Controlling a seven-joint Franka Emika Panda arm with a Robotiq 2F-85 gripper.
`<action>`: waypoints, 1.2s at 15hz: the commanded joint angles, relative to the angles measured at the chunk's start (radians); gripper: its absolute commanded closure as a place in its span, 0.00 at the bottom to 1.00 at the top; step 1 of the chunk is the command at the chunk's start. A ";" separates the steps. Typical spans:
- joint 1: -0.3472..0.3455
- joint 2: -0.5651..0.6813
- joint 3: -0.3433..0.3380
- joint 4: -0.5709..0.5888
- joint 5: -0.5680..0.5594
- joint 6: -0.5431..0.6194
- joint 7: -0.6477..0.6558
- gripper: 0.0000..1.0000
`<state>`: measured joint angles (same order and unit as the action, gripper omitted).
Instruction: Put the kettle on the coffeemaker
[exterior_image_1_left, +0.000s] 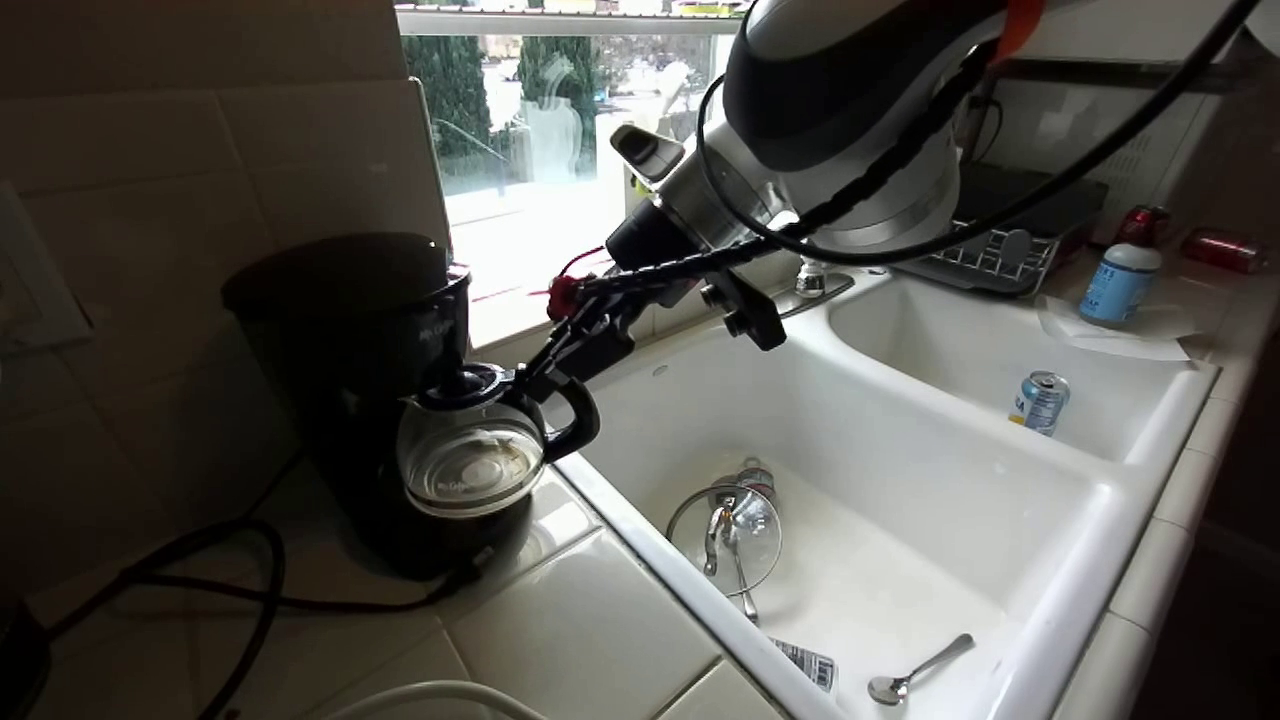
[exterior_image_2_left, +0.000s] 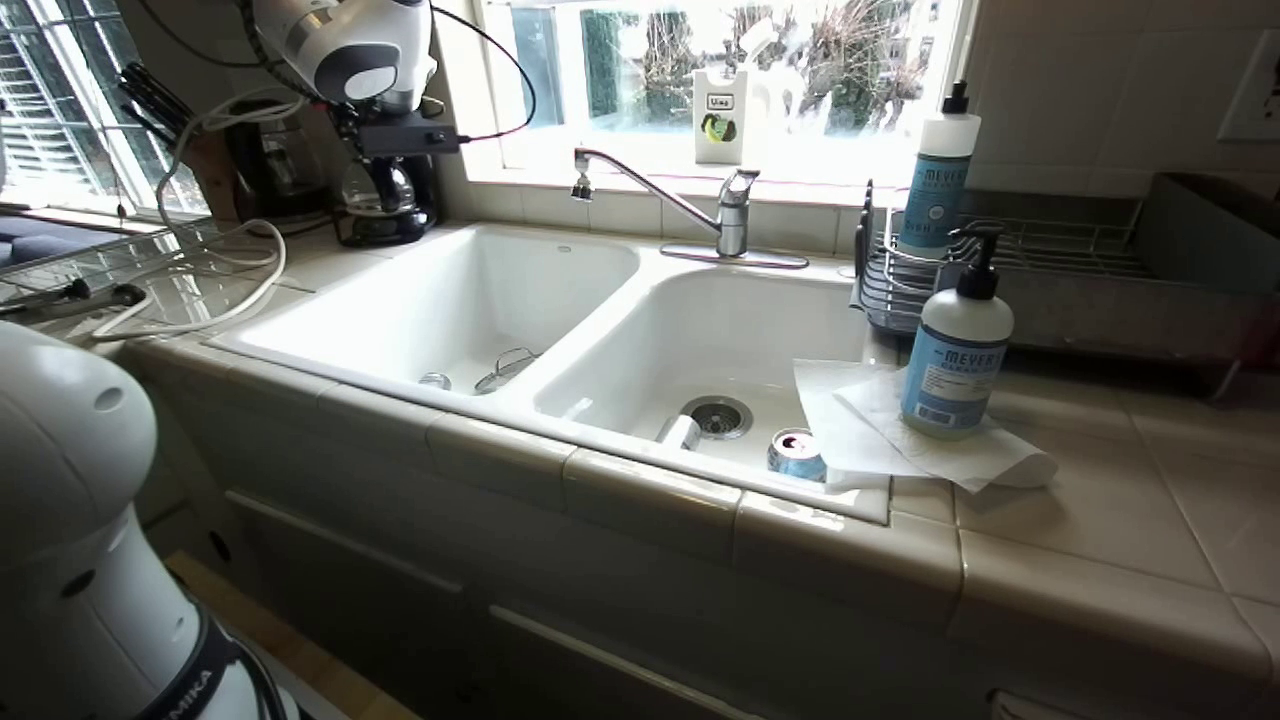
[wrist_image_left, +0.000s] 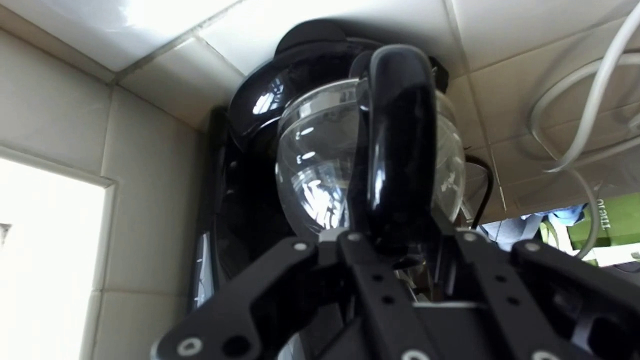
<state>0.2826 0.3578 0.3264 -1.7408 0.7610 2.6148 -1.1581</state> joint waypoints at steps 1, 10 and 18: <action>0.017 0.067 0.018 0.059 -0.095 0.059 0.069 0.93; 0.061 0.116 0.014 0.100 -0.237 0.132 0.148 0.93; 0.088 0.090 -0.030 0.078 -0.262 0.133 0.183 0.93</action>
<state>0.3449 0.4414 0.3301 -1.6542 0.5387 2.7183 -1.0170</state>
